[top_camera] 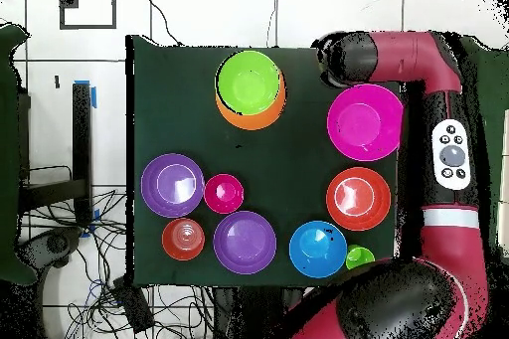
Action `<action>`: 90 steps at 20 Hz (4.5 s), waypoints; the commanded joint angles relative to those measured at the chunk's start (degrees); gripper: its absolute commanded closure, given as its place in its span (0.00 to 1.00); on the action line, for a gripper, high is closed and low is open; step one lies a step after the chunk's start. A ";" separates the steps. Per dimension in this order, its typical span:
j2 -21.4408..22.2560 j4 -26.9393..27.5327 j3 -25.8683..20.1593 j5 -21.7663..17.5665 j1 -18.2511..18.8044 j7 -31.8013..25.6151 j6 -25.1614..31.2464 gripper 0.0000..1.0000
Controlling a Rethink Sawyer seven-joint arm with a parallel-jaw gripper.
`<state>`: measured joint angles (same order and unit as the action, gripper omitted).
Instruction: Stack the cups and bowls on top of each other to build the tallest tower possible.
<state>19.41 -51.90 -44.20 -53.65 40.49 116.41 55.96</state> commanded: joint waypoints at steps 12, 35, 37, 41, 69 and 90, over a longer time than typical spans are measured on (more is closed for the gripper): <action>5.76 -9.43 8.25 6.17 -1.23 -2.07 1.30 0.00; 2.76 -12.78 17.50 13.64 -4.65 11.07 -5.42 0.00; 2.98 -13.05 17.93 14.93 -4.86 11.29 -5.81 0.00; 3.83 -14.18 19.03 17.43 -5.52 11.72 -6.82 0.00; 1.03 -12.53 33.40 22.24 -13.24 13.91 -14.89 0.00; -1.17 -14.16 36.35 30.71 -14.56 11.36 -22.21 0.00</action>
<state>20.99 -61.96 -6.87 -24.88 27.92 118.38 35.72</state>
